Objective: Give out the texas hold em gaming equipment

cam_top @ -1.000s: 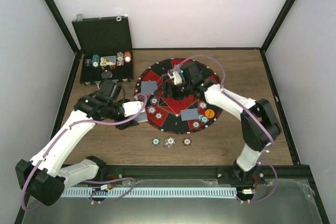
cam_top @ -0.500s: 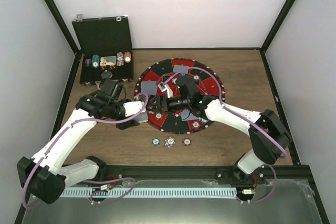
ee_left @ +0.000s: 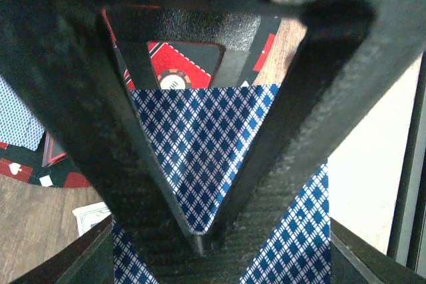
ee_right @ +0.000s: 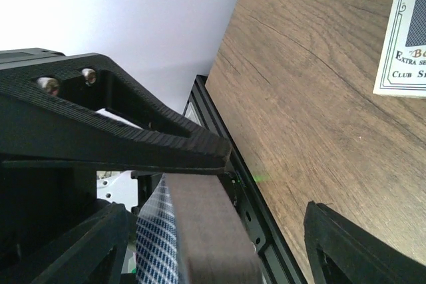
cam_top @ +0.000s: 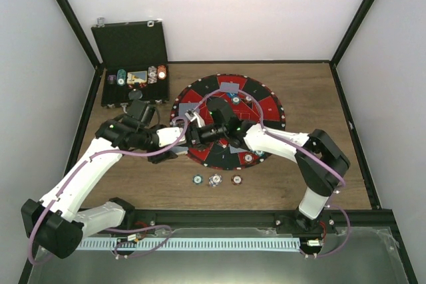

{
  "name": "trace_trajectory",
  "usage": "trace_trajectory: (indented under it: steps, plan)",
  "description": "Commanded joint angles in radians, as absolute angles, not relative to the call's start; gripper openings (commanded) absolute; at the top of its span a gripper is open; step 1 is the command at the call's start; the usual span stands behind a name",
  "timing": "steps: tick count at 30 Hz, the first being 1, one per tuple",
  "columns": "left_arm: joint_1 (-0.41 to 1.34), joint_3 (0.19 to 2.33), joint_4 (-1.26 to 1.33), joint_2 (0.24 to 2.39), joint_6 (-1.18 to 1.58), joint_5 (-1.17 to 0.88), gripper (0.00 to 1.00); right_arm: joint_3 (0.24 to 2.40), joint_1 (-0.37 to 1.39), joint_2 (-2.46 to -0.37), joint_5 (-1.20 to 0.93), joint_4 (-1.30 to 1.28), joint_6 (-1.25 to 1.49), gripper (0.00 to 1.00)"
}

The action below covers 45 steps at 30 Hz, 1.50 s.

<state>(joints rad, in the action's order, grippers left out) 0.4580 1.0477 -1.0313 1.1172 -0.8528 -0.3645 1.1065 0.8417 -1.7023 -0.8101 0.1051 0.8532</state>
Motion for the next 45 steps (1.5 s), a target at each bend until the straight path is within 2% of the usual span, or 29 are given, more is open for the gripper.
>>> trace_trajectory:
  steps: [1,21,33,45]
  plan:
    - [0.456,1.082,-1.008,1.119,-0.855,-0.388,0.10,1.157,0.851,-1.729,-0.848,0.110,0.852,0.74]
    - [0.455,1.083,-1.019,1.098,-0.842,-0.406,0.10,1.097,0.738,-1.649,-0.792,-0.032,0.788,0.57]
    - [0.455,1.074,-1.019,1.104,-0.845,-0.399,0.10,1.151,0.730,-1.601,-0.752,-0.118,0.752,0.16]
    - [0.456,1.058,-1.022,1.107,-0.854,-0.385,0.10,1.162,0.658,-1.560,-0.751,-0.195,0.702,0.01]
